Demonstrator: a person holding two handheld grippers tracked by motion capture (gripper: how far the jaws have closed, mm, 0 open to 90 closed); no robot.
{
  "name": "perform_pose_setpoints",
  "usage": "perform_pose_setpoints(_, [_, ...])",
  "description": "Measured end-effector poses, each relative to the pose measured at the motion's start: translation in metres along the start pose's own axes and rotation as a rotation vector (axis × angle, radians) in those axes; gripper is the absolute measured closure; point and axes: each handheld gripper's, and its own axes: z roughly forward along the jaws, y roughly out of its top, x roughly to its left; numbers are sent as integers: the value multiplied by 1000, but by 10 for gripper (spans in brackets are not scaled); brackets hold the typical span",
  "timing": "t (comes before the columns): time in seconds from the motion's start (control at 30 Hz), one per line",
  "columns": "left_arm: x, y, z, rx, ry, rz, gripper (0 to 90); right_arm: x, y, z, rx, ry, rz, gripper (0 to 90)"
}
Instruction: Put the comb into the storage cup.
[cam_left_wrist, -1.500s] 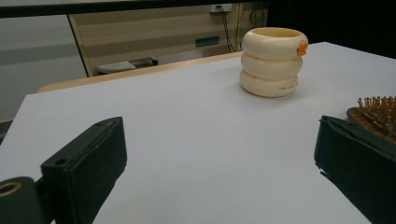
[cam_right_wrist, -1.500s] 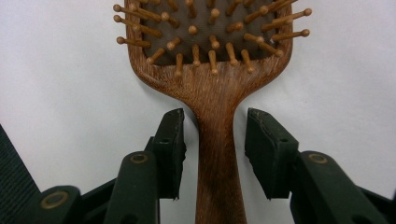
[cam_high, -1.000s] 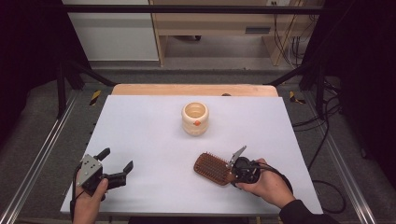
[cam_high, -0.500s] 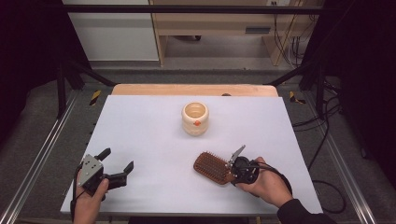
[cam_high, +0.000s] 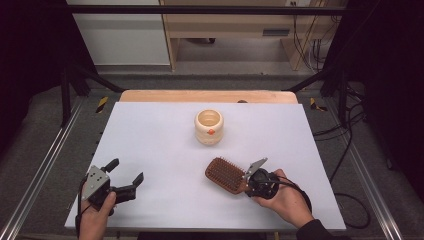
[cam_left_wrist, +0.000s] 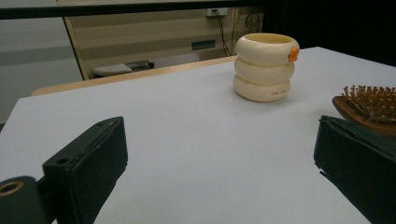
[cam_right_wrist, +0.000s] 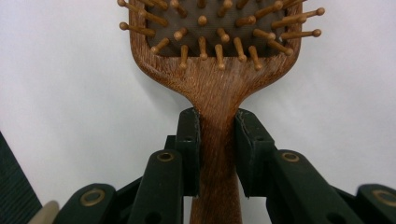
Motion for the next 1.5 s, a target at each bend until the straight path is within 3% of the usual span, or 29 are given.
perform_pose_setpoints(0.1, [-4,4,0,-16,-24,-28,30,0,2,-4,-57,-16,6,727])
perform_pose_setpoints(0.13, [-6,6,1,-20,-31,-36,30,0,3,-6,-98,-33,10,728])
perform_pose_setpoints(0.17, [-8,9,2,-24,-42,-43,30,0,3,-6,-98,-33,10,728])
perform_pose_setpoints(0.23, [-13,16,4,-33,-57,-38,30,0,4,-8,-141,-55,12,728])
perform_pose_setpoints(0.27, [-15,19,5,-36,-69,-38,30,0,4,-9,-179,-67,17,728])
perform_pose_setpoints(0.5, [-40,41,22,-43,-168,-38,30,0,4,-11,-294,-97,40,728])
perform_pose_setpoints(0.6, [-51,47,33,-35,-216,-61,30,0,4,-12,-348,-106,54,728])
perform_pose_setpoints(0.93, [-85,62,65,-4,-321,-89,30,3,4,-9,-461,-129,79,728])
perform_pose_setpoints(1.27, [-102,72,92,-13,-378,-232,36,9,8,-9,-533,-133,78,728])
perform_pose_setpoints(1.4, [-106,74,99,-8,-394,-251,40,12,10,-8,-553,-134,71,727])
perform_pose_setpoints(1.5, [-108,77,104,-9,-382,-265,40,15,12,-8,-569,-133,68,727])
